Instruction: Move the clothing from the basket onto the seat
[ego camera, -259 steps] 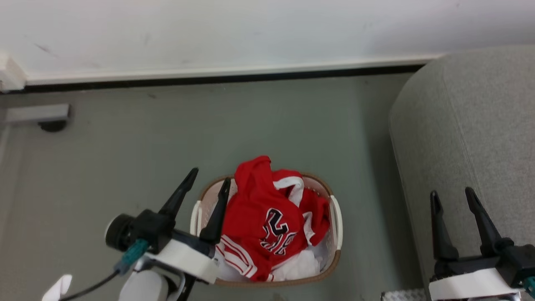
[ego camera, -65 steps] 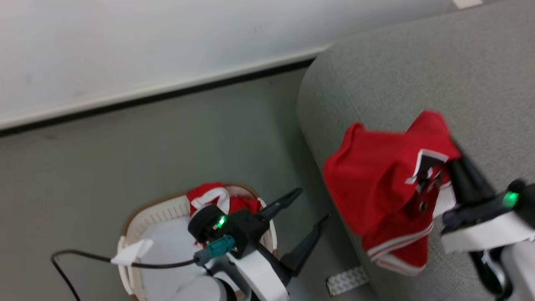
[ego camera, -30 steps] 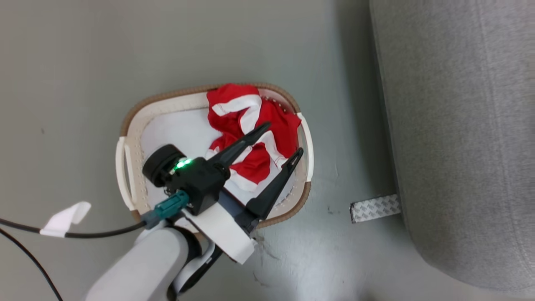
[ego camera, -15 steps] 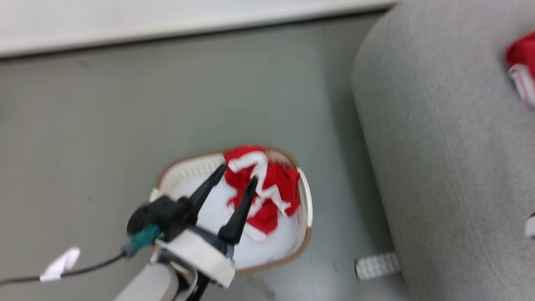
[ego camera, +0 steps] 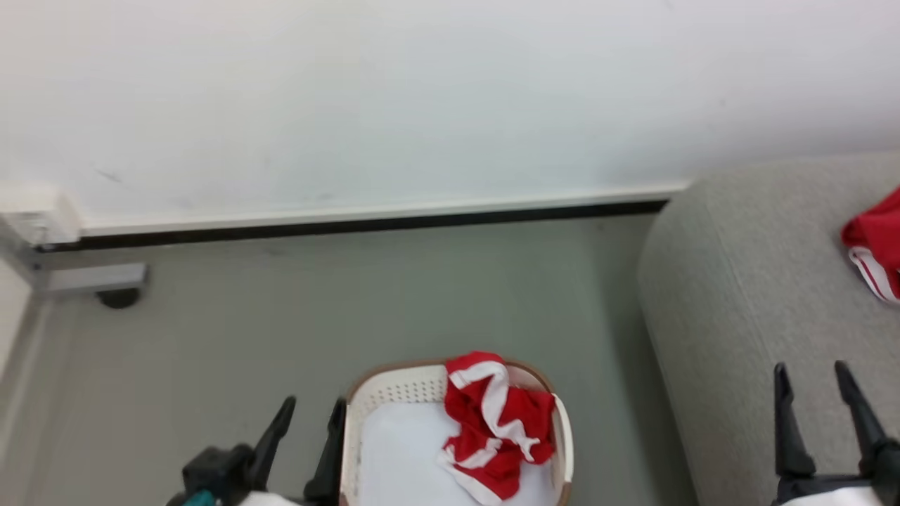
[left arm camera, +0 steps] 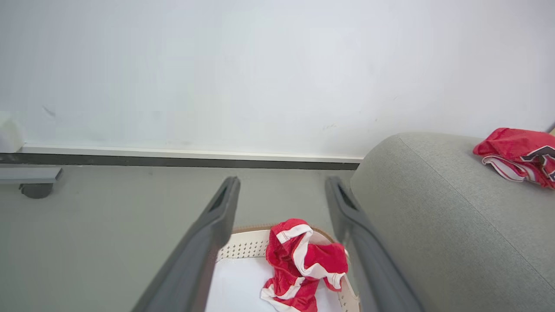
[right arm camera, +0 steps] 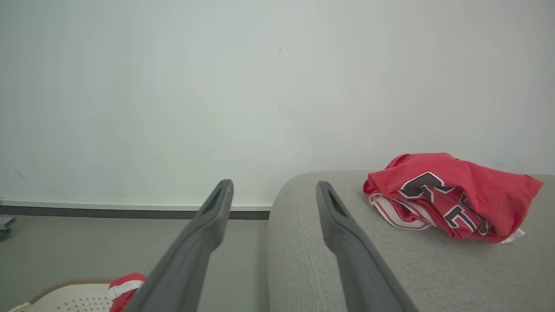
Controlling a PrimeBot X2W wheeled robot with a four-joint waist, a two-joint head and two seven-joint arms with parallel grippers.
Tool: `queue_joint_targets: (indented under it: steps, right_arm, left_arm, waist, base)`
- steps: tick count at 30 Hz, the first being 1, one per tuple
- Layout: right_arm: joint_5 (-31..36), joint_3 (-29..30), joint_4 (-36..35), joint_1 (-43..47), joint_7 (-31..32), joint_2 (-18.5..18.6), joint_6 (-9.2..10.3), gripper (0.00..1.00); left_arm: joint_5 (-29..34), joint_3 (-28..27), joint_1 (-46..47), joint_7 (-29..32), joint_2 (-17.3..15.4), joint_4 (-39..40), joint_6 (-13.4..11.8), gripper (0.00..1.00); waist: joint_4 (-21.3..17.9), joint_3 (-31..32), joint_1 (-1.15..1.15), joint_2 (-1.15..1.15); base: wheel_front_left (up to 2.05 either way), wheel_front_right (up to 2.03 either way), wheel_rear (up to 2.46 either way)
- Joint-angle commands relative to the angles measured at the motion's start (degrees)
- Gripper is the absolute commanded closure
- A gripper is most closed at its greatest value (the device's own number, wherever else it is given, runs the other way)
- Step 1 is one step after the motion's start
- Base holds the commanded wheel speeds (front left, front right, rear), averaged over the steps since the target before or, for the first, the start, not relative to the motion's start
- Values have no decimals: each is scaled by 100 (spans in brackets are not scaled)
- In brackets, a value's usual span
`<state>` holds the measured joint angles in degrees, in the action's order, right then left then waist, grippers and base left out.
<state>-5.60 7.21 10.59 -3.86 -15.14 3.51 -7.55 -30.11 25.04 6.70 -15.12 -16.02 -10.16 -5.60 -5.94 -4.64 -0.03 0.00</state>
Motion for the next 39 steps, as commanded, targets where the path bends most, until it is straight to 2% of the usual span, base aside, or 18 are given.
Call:
queue_joint_targets:
  steps: [1, 6, 10, 25, 35, 39]
  right_arm:
    - [55, -40, -25, 148, 0, -5, 12, 0]
    - [17, -288, 19, 467, -1, -44, 12, 0]
    - [-10, -434, 105, 606, -1, -55, 12, 0]
    - [-284, -655, 191, 742, -1, -57, 12, 0]
    - [-249, -767, 87, 517, -1, -58, 12, 0]
    - [-205, -809, -85, 388, -1, -59, 12, 0]
  left_arm:
    - [104, -75, -228, -1, 45, 17, -11, 0]
    - [446, -545, -646, -2, 230, 92, 88, 0]
    - [730, -848, -867, -3, 387, 70, 267, 0]
    - [1364, -1704, -1218, -4, 862, -82, 818, 0]
    - [1553, -1951, -1005, -4, 1040, -86, 1078, 0]
    - [1665, -1879, -682, -4, 1025, -105, 1167, 0]
  waist:
    - [365, 365, 3, 0]
    - [568, 550, 3, 0]
    - [619, 672, 3, 0]
    - [436, 779, 3, 0]
    - [-68, 438, 3, 0]
    - [-398, -22, 3, 0]
  base:
    - [0, 0, 0]
    - [0, 0, 0]
    - [0, 0, 0]
    - [0, 0, 0]
    - [0, 0, 0]
    - [0, 0, 0]
